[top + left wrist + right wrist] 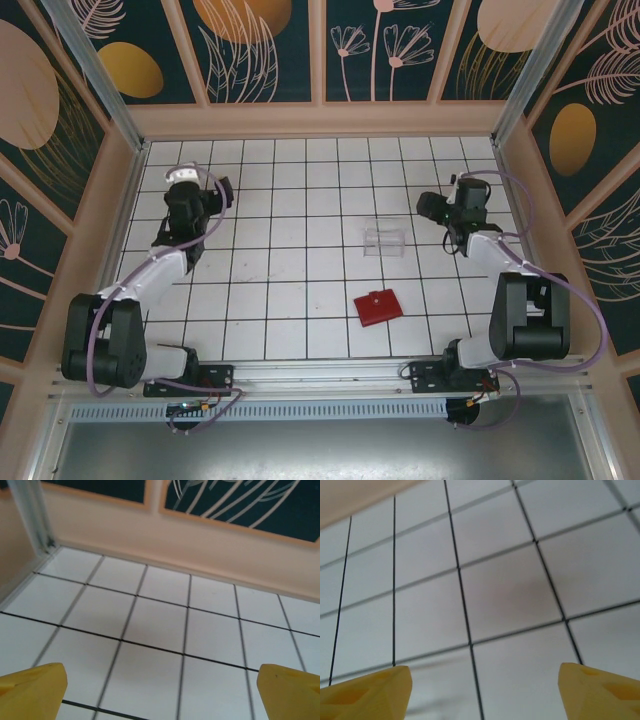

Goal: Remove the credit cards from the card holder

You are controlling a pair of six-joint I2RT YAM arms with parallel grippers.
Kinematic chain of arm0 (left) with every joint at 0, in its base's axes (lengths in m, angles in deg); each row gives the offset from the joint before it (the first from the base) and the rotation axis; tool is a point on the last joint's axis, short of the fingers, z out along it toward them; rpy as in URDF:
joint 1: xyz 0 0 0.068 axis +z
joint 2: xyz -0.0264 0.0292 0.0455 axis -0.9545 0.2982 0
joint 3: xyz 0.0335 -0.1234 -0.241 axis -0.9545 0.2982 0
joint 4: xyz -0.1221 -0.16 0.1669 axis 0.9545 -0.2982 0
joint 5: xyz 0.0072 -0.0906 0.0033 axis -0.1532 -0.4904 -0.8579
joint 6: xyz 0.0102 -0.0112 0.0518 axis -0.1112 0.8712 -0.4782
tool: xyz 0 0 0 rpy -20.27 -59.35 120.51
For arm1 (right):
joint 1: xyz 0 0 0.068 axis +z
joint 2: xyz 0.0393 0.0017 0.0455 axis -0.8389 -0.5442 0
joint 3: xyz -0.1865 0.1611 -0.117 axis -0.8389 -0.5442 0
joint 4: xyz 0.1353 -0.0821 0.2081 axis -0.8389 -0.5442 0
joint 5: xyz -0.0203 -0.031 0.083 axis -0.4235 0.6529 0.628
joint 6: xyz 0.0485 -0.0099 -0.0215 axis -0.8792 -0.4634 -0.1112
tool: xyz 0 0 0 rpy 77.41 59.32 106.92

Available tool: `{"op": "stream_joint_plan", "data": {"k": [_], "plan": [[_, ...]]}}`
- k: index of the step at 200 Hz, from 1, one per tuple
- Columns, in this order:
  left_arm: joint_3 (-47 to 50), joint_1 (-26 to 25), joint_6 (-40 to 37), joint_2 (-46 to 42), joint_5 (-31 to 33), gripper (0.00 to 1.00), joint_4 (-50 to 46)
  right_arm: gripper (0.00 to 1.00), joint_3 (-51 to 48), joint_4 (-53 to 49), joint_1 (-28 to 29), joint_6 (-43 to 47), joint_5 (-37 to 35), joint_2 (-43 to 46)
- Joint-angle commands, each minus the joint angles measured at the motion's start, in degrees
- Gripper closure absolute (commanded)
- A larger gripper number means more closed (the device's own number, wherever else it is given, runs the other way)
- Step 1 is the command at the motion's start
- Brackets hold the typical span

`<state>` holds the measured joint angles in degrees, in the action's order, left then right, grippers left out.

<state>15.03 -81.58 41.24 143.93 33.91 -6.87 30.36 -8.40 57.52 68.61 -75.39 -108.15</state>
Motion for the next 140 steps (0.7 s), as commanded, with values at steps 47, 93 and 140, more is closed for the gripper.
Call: {"op": "stream_joint_plan", "data": {"k": [47,93,140], "plan": [[-10.7,-5.6,6.7,6.3,-16.6,0.05,-25.6,0.42,4.8,-19.5,7.3,0.7,3.6,2.3],[-16.3,-8.3,4.6,7.4,-17.6,0.05,-35.0,0.53,7.5,-19.4,10.2,1.0,-0.5,-3.1],[-19.5,-8.4,2.2,3.2,-15.9,0.04,-42.0,0.64,10.5,-19.0,10.9,2.3,-1.0,-8.8]]}}
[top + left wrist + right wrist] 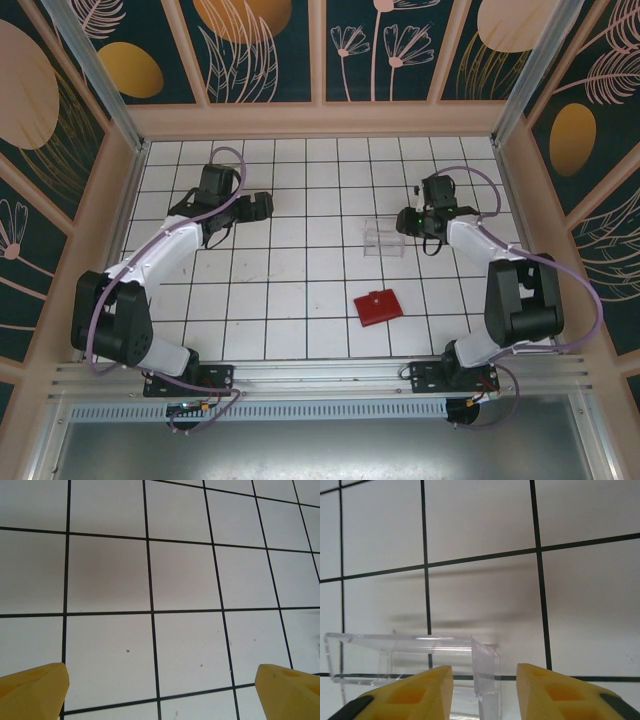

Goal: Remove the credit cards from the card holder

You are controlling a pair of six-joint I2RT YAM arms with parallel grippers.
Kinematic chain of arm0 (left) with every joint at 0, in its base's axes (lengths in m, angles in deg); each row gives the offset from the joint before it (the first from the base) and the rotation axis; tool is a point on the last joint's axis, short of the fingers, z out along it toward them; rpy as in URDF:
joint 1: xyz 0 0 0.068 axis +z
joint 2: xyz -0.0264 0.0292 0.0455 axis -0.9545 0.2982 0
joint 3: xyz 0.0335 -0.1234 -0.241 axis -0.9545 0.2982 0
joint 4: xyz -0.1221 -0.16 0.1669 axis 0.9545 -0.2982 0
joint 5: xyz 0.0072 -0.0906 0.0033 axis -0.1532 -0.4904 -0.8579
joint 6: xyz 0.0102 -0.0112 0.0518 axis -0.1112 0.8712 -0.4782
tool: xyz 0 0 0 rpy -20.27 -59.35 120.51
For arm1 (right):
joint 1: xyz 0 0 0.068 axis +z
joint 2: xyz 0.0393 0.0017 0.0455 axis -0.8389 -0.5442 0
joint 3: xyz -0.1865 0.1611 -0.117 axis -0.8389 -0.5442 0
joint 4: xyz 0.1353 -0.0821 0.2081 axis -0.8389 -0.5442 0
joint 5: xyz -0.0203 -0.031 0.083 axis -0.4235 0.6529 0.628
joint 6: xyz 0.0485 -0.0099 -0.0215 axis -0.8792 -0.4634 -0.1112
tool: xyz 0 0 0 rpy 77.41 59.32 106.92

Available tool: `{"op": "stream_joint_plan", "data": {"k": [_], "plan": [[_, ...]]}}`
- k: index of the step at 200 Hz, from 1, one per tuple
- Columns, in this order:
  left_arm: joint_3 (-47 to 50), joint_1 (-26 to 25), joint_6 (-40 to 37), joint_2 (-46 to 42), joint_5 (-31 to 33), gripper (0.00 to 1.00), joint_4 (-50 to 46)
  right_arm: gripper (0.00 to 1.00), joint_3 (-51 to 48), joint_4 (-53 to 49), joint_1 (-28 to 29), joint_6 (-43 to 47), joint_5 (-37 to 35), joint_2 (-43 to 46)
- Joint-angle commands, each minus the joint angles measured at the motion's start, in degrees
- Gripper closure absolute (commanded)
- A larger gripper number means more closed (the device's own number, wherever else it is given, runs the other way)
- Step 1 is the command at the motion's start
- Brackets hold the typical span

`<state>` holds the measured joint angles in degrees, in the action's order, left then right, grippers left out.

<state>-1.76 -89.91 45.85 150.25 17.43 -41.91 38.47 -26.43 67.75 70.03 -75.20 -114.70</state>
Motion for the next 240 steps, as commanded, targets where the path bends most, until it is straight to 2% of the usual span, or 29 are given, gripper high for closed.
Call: {"op": "stream_joint_plan", "data": {"k": [1,40,79,105,142,185,240], "plan": [[-2.8,0.0,-2.6,-3.2,0.7,0.04,-7.1,0.64,2.5,-0.9,0.6,1.0,-1.2,-2.3],[-2.6,-0.1,-7.1,-6.9,5.2,0.02,-10.9,0.74,3.0,-0.7,1.7,1.1,-1.7,-4.6],[1.1,0.0,-10.5,-9.4,7.4,0.02,-8.1,0.83,3.5,-0.9,3.1,0.1,-2.7,-5.3],[2.9,-0.1,-10.0,-9.7,8.1,0.01,-6.3,0.87,5.2,-2.2,5.5,-1.9,-5.5,-5.4],[3.1,-0.1,-8.6,-9.2,8.8,0.01,-5.6,0.88,9.6,-5.4,10.4,-6.0,-10.2,-7.2],[4.6,-0.1,-9.5,-10.2,11.5,0.01,-5.0,0.90,18.2,-8.2,17.5,-10.9,-13.7,-13.1],[7.7,0.0,-12.4,-10.2,15.1,0.01,-4.2,0.90,27.3,-8.2,23.2,-14.9,-13.8,-21.2]]}}
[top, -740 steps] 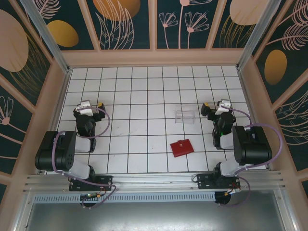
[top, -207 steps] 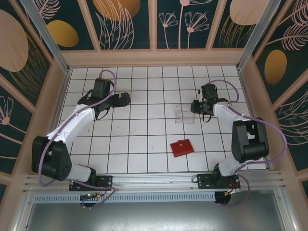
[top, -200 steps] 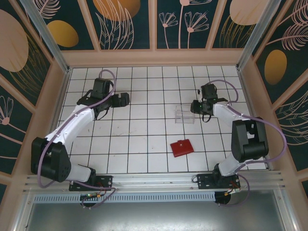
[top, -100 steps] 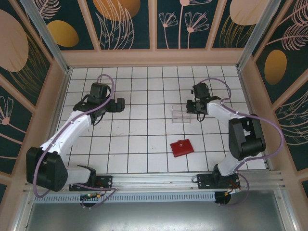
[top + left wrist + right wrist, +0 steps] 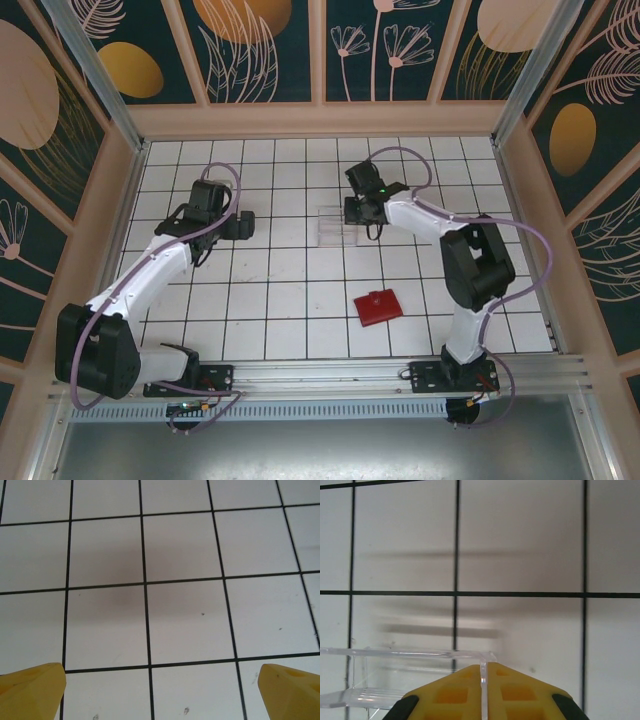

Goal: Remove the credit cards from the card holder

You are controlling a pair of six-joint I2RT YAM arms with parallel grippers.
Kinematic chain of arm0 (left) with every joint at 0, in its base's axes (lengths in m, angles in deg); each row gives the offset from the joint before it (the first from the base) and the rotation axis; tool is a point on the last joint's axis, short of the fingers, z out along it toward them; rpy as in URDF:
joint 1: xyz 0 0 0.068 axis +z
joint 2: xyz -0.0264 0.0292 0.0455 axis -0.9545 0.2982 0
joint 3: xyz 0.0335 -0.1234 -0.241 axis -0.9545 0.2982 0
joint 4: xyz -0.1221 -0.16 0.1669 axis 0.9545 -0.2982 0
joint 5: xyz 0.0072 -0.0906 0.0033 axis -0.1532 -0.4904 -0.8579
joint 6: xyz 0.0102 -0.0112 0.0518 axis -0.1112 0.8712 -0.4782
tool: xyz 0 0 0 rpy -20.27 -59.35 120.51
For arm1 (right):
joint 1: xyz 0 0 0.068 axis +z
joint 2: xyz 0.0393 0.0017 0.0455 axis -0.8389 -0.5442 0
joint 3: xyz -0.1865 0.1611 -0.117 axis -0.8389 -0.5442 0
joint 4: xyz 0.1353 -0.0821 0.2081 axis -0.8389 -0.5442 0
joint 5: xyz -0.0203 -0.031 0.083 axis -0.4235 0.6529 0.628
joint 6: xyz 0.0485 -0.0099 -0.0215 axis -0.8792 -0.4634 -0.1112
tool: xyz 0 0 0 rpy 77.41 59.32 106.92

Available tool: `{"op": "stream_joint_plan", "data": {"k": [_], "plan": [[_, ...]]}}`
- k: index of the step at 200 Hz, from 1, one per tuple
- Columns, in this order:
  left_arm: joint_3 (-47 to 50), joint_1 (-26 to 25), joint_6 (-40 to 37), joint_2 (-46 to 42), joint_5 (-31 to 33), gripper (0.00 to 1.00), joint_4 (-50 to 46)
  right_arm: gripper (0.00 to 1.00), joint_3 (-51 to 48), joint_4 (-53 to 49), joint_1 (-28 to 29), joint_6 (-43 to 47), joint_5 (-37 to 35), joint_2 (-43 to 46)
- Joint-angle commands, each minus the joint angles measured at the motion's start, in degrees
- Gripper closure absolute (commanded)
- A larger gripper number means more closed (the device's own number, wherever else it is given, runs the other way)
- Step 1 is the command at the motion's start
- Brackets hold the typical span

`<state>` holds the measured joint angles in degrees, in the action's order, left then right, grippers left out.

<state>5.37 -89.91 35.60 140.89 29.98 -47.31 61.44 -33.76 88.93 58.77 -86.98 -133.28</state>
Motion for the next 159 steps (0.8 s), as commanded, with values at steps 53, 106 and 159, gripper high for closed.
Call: {"op": "stream_joint_plan", "data": {"k": [53,106,159], "plan": [[0.7,-0.1,-2.2,-0.6,1.7,0.01,1.3,0.88,7.7,-0.4,3.8,-3.2,-2.2,-7.0],[0.6,-0.1,-2.2,-0.3,1.7,0.01,1.3,0.75,9.4,-2.4,4.4,-3.8,-4.0,-7.4],[0.6,-0.1,-2.2,-0.1,1.5,0.01,1.3,0.67,8.8,-5.1,4.4,-3.8,-6.4,-3.2]]}}
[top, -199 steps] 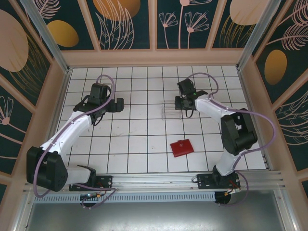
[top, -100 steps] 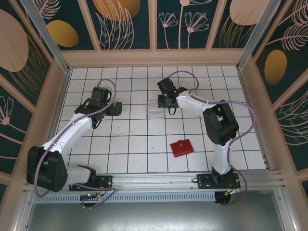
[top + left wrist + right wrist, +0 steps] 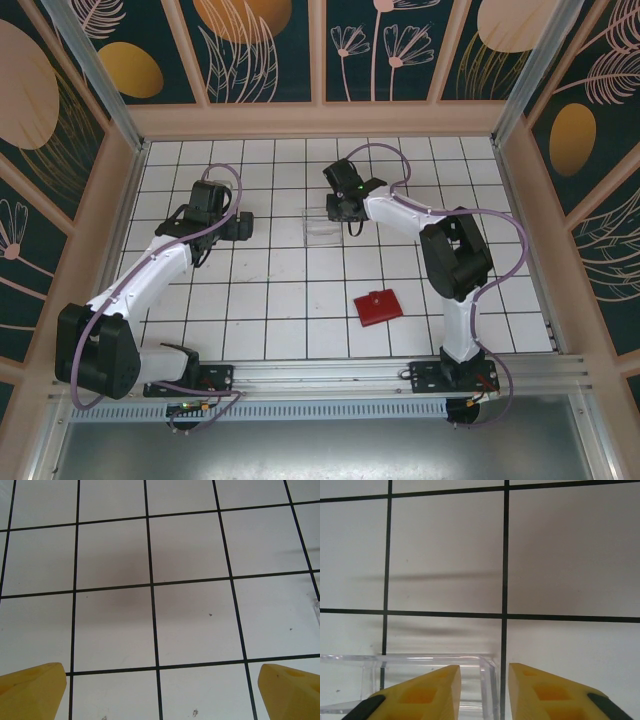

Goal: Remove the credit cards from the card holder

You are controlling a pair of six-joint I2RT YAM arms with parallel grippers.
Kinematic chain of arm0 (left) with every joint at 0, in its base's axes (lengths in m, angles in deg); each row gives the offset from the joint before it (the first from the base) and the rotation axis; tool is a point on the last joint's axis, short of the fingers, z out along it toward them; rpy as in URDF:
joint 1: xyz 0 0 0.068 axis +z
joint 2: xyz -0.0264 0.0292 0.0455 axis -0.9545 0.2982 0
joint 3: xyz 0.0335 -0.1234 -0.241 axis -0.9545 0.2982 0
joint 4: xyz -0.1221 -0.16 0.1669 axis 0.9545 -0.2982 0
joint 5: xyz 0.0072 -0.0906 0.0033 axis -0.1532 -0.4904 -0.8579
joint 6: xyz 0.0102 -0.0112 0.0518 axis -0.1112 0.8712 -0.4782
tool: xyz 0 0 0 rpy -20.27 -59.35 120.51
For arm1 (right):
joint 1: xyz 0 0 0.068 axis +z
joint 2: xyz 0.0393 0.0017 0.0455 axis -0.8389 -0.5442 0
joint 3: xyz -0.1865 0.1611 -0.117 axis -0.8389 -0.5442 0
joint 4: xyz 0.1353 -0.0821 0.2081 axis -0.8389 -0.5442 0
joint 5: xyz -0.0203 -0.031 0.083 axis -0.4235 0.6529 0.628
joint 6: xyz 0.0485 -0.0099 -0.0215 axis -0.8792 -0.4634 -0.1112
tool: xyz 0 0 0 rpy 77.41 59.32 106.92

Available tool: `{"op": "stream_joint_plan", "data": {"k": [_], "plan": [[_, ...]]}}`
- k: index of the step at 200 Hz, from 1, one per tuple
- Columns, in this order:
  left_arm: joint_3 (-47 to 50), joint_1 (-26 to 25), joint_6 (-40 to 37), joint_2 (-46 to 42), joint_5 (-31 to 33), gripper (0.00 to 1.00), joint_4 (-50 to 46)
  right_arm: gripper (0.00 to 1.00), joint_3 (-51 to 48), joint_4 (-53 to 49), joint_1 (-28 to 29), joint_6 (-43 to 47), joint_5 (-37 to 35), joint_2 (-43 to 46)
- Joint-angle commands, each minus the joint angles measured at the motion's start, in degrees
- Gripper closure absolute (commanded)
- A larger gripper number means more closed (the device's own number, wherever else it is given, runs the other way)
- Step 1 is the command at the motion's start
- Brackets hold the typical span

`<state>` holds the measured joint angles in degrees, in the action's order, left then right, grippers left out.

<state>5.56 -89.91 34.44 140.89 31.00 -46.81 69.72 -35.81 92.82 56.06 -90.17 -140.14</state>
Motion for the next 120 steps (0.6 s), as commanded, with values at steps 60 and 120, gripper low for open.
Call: {"op": "stream_joint_plan", "data": {"k": [60,120], "plan": [[0.3,-0.1,-1.2,0.4,-0.2,0.02,0.5,0.61,-10.3,-7.6,0.4,-3.9,-3.8,17.3],[0.3,-0.1,-1.3,0.8,-0.4,0.02,0.4,0.44,-30.0,-10.7,2.1,-15.6,5.2,34.9]]}}
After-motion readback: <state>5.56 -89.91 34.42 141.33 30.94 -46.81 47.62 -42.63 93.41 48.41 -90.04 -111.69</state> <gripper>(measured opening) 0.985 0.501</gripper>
